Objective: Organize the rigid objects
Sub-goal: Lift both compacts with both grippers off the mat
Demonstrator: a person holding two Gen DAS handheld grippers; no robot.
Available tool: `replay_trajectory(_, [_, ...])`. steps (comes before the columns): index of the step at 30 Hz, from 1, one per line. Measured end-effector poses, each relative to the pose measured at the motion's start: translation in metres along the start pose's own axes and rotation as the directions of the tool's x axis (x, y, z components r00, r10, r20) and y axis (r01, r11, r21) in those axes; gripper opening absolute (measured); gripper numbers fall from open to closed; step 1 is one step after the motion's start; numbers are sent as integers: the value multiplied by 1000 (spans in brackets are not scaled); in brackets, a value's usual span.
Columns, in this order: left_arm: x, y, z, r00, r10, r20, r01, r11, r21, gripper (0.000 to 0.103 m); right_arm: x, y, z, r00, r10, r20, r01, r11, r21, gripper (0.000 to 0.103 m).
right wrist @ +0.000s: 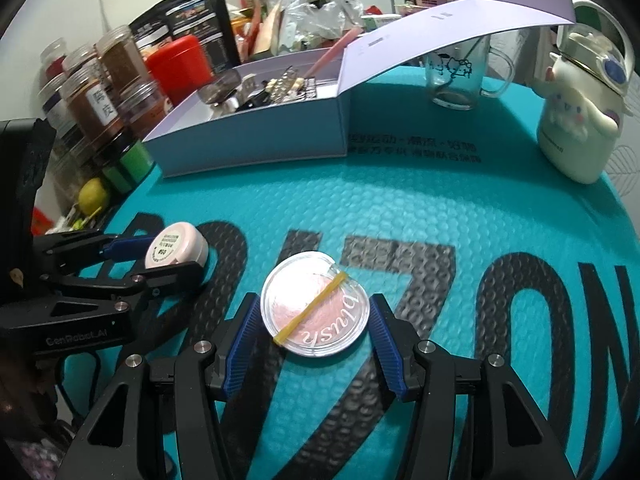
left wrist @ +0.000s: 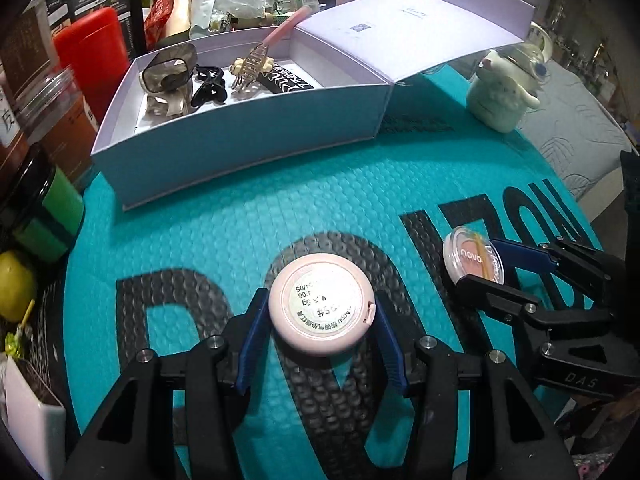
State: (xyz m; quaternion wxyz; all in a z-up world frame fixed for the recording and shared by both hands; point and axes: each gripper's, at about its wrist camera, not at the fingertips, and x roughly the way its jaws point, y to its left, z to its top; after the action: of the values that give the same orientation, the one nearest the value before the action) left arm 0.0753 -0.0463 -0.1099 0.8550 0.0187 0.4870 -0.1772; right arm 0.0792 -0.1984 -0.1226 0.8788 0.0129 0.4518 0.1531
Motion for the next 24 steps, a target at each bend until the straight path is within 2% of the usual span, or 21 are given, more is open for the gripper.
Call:
replay_trajectory(4, [-3,0,-8,1000,-9,10,9,1000,3,50,-4,5,-6,1000,13,-4,-13,1000,-26,55])
replay_trajectory(7, [-4,-3,-12,999,1,36,-3,999,47,51,-5,6,-9,1000,18,-2,-18,1000,-21,55])
replay_trajectory(9, [-4,-4,-15,999,2,51,-6,998,67,55,-5,5,-9,1000,19,0,-19,1000,-18,56])
replay_trajectory(11, [-4,-5,-18,997,-8,77,3,998,68,58,-5,6,-9,1000,23,-1,-23,1000,-14,68])
replay_trajectory(14, [-3,-3,-17,995,-41,86,35,998,61,67,-4,8,-9,1000,31,-2,-31,999,-14,75])
replay_trajectory(21, [-1,-6,-14,995,-34,91,28,997,67,67,-1,12,-8,1000,12,-11,-13,999,-53,76])
replay_trajectory(24, [-2,-2,-15,993,-44,114,41,999,29,67,0,15,-9,1000,-27,-8,27,997,-72,68])
